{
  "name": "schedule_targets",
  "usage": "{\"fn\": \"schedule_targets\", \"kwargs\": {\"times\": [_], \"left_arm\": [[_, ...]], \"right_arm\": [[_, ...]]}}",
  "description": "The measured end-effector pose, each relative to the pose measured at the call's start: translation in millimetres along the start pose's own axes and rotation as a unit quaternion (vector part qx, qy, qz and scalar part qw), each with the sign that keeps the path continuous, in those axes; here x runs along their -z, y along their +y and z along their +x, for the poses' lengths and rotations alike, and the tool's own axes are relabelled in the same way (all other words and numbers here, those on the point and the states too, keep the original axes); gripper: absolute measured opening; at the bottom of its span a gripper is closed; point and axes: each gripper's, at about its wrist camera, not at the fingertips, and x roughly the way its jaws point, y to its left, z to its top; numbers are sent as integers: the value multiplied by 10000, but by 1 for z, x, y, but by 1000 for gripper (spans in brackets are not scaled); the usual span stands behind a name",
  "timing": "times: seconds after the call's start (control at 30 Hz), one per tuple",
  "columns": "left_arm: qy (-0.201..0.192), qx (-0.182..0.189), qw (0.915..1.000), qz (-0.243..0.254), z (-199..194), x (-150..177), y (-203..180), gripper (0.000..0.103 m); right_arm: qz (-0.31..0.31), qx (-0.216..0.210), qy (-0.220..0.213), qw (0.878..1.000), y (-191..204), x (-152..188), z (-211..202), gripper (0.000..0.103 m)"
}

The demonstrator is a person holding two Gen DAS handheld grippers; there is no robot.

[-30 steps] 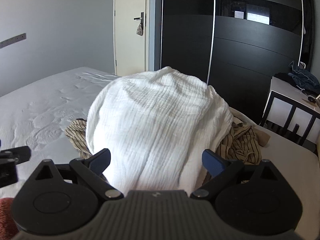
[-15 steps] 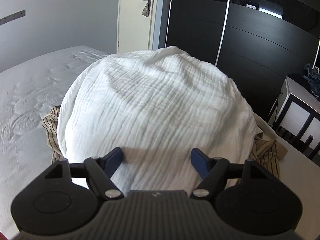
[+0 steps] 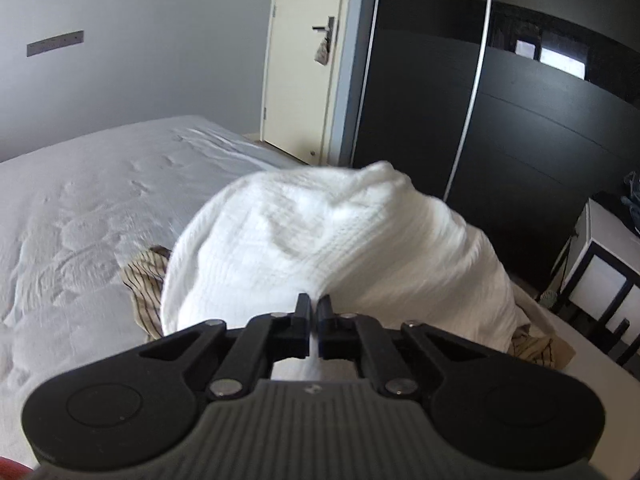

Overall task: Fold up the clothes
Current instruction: 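Close the right gripper on the white gauze shirt and lift it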

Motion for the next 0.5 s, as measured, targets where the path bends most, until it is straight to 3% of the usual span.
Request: {"fn": "schedule_targets", "kwargs": {"times": [0.3, 0.5], "left_arm": [[-128, -419, 9976, -531, -26, 0, 56, 79], [-211, -805, 9913, -1019, -46, 3, 108, 79]], "right_arm": [[-268, -990, -549, 9932, 81, -45, -39, 3], [-586, -2068, -896, 9725, 163, -59, -79, 3]]}}
